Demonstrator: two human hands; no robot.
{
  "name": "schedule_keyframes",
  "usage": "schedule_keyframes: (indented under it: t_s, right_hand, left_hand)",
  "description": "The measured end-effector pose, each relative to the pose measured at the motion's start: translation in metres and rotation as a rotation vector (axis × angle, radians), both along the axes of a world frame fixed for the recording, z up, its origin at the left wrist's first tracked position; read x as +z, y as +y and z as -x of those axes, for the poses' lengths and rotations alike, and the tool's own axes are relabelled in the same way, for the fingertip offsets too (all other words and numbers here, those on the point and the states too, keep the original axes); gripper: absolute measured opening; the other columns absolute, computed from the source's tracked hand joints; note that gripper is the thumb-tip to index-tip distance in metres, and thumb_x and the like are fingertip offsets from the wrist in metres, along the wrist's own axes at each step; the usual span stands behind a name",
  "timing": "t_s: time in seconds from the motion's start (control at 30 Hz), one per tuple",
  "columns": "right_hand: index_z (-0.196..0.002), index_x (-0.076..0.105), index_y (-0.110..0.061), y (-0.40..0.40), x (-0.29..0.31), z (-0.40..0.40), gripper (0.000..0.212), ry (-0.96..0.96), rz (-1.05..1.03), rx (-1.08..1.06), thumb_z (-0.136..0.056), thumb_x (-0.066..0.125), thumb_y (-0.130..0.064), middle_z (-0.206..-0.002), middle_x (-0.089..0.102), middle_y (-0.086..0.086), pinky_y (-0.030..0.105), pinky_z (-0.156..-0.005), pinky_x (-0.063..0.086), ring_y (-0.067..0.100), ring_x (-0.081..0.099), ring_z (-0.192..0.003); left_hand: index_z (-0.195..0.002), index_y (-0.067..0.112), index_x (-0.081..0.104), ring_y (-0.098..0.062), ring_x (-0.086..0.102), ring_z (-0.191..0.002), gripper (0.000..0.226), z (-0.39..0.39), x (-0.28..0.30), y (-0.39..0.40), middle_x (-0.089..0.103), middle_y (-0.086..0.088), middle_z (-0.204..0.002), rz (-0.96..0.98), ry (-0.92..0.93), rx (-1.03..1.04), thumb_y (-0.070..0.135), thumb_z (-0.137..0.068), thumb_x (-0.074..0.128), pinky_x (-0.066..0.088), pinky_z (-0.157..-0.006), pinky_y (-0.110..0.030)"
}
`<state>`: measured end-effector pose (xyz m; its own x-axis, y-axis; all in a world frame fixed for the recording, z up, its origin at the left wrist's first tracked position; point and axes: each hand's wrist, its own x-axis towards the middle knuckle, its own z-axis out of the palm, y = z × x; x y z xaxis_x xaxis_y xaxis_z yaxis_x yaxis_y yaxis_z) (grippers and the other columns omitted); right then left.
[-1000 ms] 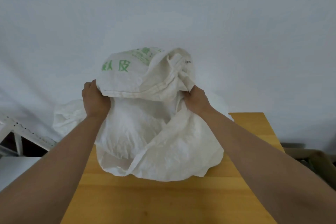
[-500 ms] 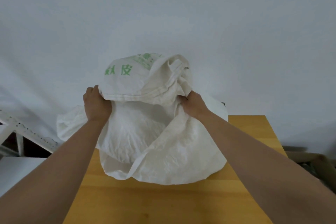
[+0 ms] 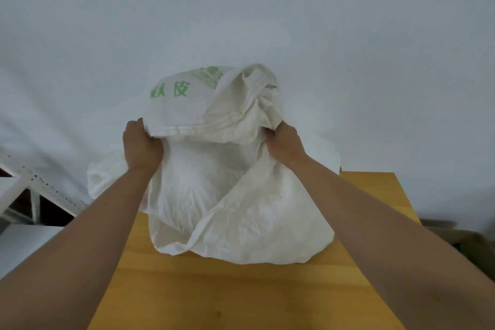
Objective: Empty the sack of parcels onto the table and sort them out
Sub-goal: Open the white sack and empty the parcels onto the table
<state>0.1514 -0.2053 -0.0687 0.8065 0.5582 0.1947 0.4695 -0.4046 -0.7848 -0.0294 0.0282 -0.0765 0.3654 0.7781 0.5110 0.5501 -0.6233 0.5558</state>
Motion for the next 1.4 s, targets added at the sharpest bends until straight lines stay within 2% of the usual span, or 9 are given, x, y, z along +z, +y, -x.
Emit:
schedule_keyframes:
  t_s: [0.33,0.5,0.67,0.8,0.9,1.0,1.13,1.27,1.4]
  right_hand:
    - [-0.122,0.057,-0.011,0.012,0.015,0.002,0.031,-0.034,-0.024,0.000,-0.100,0.043,-0.030,-0.107,0.066,0.006,0.042,-0.084,0.052,0.027,0.063,-0.096]
    - [-0.122,0.056,-0.008,0.019,0.021,0.008,0.036,-0.039,0.007,-0.004,-0.102,0.041,-0.034,-0.106,0.066,0.010,0.042,-0.083,0.052,0.030,0.063,-0.095]
    - [-0.120,0.056,-0.009,0.024,0.025,0.010,0.039,-0.020,0.082,-0.050,-0.102,0.038,-0.039,-0.106,0.066,0.011,0.038,-0.079,0.050,0.032,0.064,-0.094]
    - [-0.123,0.057,-0.005,0.030,0.033,0.012,0.040,-0.082,0.083,-0.067,-0.103,0.039,-0.035,-0.108,0.066,0.014,0.033,-0.077,0.044,0.034,0.063,-0.099]
    - [-0.118,0.059,-0.005,0.033,0.038,0.013,0.038,-0.092,0.063,-0.075,-0.103,0.040,-0.034,-0.107,0.066,0.014,0.034,-0.077,0.045,0.034,0.063,-0.096]
    - [-0.113,0.060,-0.005,0.035,0.045,0.011,0.039,-0.038,0.106,-0.068,-0.102,0.040,-0.037,-0.103,0.066,0.013,0.035,-0.076,0.047,0.034,0.063,-0.092]
    - [-0.110,0.060,-0.004,0.037,0.052,0.008,0.039,-0.053,0.051,-0.087,-0.102,0.040,-0.038,-0.101,0.066,0.013,0.033,-0.074,0.044,0.032,0.062,-0.090]
    - [-0.112,0.061,-0.003,0.036,0.047,0.005,0.046,0.017,0.189,-0.068,-0.101,0.039,-0.041,-0.105,0.066,0.017,0.042,-0.082,0.053,0.035,0.064,-0.092]
    - [-0.111,0.060,-0.007,0.034,0.045,0.006,0.039,-0.011,0.011,-0.121,-0.100,0.041,-0.038,-0.099,0.067,0.011,0.041,-0.080,0.053,0.032,0.064,-0.088]
  left_hand:
    - [-0.091,-0.001,0.056,-0.037,0.055,-0.088,0.020,0.009,0.016,0.020,0.054,-0.023,-0.095,0.010,-0.024,-0.032,-0.007,-0.078,0.042,0.040,-0.069,-0.035]
    - [-0.090,-0.002,0.056,-0.032,0.051,-0.078,0.026,0.016,0.027,0.026,0.049,-0.012,-0.079,-0.072,-0.104,-0.117,-0.008,-0.074,0.036,0.035,-0.063,-0.032]
    - [-0.105,-0.006,0.055,-0.035,0.052,-0.086,0.036,0.015,0.027,0.034,0.057,-0.021,-0.089,-0.059,-0.032,-0.133,-0.003,-0.075,0.035,0.043,-0.070,-0.040]
    - [-0.111,-0.002,0.054,-0.036,0.053,-0.091,0.041,0.016,0.032,0.041,0.057,-0.018,-0.091,-0.020,-0.037,-0.138,-0.008,-0.075,0.034,0.038,-0.069,-0.034]
    - [-0.128,0.002,0.049,-0.035,0.049,-0.097,0.055,0.021,0.035,0.044,0.057,-0.019,-0.103,-0.057,-0.035,-0.126,-0.006,-0.075,0.036,0.040,-0.077,-0.035]
    - [-0.126,0.003,0.051,-0.035,0.051,-0.098,0.053,0.021,0.044,0.049,0.058,-0.020,-0.104,-0.050,-0.053,-0.141,-0.006,-0.076,0.036,0.039,-0.076,-0.031]
    - [-0.133,0.005,0.048,-0.033,0.048,-0.106,0.060,0.022,0.058,0.045,0.056,-0.019,-0.109,-0.108,-0.113,-0.150,-0.006,-0.076,0.037,0.044,-0.086,-0.041]
    - [-0.113,0.000,0.056,-0.036,0.052,-0.097,0.042,0.018,0.063,0.038,0.058,-0.020,-0.097,-0.076,-0.048,-0.165,-0.008,-0.076,0.037,0.040,-0.076,-0.035]
    - [-0.126,0.006,0.052,-0.030,0.052,-0.102,0.056,0.021,0.059,0.040,0.059,-0.014,-0.104,-0.045,-0.163,-0.160,0.000,-0.073,0.035,0.048,-0.084,-0.042]
